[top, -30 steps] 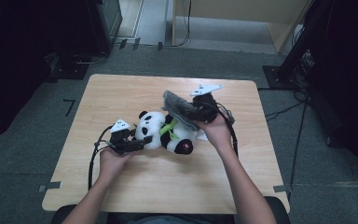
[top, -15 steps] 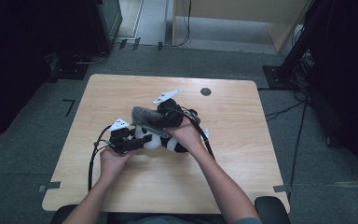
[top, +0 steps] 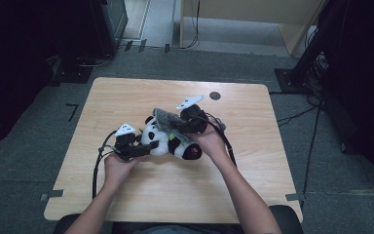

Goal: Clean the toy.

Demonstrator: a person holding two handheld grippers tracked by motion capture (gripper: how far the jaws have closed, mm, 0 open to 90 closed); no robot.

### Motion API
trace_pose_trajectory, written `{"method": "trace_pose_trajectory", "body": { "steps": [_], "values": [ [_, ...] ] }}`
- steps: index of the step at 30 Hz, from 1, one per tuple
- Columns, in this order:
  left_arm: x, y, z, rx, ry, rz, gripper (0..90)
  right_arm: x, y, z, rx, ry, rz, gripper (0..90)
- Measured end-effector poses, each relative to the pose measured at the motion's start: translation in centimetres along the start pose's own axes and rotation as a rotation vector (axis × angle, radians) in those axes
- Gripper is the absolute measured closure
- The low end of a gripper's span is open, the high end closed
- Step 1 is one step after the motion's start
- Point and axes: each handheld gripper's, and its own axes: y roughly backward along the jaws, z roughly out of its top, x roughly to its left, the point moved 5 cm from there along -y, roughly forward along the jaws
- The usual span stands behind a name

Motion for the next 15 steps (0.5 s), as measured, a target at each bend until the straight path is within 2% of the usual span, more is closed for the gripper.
{"method": "trace_pose_trajectory", "body": {
  "steps": [8,15],
  "values": [
    [0.2,0.0,0.0,0.005,0.007,-0.005,32.8,-0.7,2.1,-1.0,-0.01,0.0,-0.054,72.0],
    [0.1,0.0,-0.1,0.003,-0.002,-0.005,32.7,-0.9,3.5,-3.5,-0.031,-0.024,-0.04,73.2]
  ]
}}
